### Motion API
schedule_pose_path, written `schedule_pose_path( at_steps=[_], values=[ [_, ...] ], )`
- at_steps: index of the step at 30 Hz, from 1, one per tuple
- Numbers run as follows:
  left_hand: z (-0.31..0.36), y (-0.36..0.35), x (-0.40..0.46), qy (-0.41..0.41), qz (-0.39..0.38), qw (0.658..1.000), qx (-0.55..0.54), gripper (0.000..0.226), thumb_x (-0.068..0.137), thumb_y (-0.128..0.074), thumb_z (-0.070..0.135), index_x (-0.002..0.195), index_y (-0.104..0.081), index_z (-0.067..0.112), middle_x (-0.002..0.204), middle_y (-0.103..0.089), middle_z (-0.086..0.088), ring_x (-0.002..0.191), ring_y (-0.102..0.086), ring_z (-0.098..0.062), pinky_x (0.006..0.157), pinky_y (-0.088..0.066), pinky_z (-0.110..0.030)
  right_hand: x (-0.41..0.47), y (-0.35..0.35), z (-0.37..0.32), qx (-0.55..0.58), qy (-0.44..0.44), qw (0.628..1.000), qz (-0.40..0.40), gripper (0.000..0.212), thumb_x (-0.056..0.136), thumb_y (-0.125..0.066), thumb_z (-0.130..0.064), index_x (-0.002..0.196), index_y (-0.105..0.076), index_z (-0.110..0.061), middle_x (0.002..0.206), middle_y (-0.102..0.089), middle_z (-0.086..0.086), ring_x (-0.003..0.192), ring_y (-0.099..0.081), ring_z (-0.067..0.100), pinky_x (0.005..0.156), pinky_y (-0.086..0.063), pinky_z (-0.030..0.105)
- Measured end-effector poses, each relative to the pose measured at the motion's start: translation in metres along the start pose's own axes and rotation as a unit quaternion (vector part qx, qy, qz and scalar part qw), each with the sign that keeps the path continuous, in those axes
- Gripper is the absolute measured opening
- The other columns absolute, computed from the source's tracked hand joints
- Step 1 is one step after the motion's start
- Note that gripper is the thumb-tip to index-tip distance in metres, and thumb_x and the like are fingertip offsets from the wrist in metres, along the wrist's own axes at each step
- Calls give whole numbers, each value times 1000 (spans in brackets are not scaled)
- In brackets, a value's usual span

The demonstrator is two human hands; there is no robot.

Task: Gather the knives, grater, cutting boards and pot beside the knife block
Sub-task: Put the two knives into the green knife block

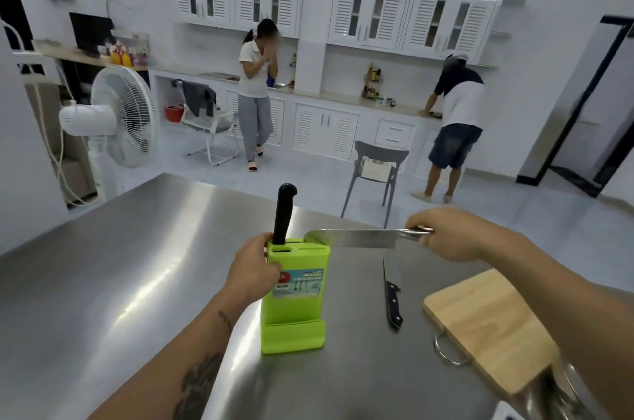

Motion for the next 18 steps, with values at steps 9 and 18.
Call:
schedule_pose_path(
  at_steps=[9,18],
  values=[
    [-4,6,12,3,-21,1000,9,51,73,-68,0,118,-61,23,108,-65,-2,97,-64,-21,83,-56,-36,19,50,-25,-101,21,993,49,30,91,-60,-27,119,-66,-34,107,-65,-6,91,-59,18,76,-53,35],
    [-8,6,20,-11,-52,998,23,44,80,-70,4,115,-58,28,110,-63,3,102,-61,-19,87,-55,-39,51,81,-66,-209,96,967,109,15,89,-64,-35,102,-70,-30,83,-64,-8,75,-59,13,61,-48,30]
  ],
)
Point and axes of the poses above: each hand's wrist, its own x-axis towards the middle knuckle, its own y-axis out of the back of the hand, z = x × y, the point moved 2 cm from there along x, towards the middle knuckle
